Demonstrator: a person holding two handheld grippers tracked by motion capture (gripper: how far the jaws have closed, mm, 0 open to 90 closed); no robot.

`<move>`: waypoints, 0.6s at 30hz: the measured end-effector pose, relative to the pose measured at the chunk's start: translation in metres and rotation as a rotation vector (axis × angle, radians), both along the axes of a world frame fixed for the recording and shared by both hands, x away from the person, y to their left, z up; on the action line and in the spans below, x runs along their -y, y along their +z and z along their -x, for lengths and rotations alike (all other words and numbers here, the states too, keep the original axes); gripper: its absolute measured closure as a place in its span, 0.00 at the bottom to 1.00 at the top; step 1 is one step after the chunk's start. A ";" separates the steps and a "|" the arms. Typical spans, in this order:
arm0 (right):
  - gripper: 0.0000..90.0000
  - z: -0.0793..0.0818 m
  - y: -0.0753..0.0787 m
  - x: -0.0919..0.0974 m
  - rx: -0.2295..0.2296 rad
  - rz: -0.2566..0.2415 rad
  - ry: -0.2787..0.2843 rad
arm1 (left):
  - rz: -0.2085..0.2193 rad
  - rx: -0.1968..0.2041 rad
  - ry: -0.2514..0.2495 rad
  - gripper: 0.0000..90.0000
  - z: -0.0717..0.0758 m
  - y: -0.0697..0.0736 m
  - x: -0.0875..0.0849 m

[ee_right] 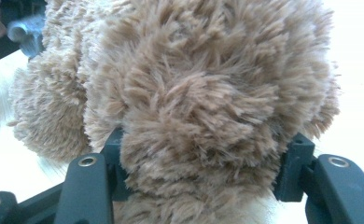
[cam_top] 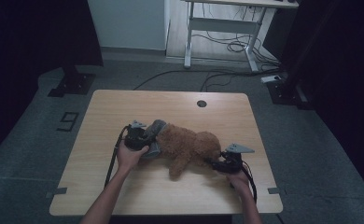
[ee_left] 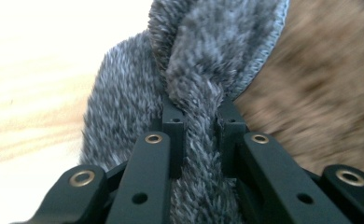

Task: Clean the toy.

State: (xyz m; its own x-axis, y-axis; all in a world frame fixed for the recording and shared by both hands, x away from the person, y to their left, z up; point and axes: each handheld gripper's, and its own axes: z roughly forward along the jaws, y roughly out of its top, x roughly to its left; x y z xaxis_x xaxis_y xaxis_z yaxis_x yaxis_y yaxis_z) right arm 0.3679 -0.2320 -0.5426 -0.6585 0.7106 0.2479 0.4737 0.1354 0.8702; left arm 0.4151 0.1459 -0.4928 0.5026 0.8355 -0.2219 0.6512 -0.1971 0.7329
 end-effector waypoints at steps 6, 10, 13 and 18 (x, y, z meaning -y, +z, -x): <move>0.44 0.000 0.000 0.000 0.000 0.001 0.001 | -0.028 0.000 0.012 0.86 0.005 -0.003 -0.009; 0.44 0.000 0.000 0.001 0.001 0.009 0.004 | 0.007 0.059 0.025 0.86 0.019 0.009 -0.020; 0.44 -0.001 0.000 0.001 -0.001 0.005 0.007 | 0.049 0.136 -0.010 0.86 0.034 0.027 -0.015; 0.44 0.000 0.000 0.001 -0.002 0.006 0.002 | 0.104 0.246 -0.135 0.86 0.057 0.054 0.015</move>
State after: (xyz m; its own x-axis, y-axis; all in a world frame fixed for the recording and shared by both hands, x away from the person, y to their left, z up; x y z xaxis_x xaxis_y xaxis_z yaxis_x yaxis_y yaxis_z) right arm 0.3681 -0.2326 -0.5427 -0.6596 0.7106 0.2450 0.4753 0.1417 0.8683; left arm 0.3580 0.1313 -0.4386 0.6566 0.7369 -0.1608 0.4249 -0.1852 0.8861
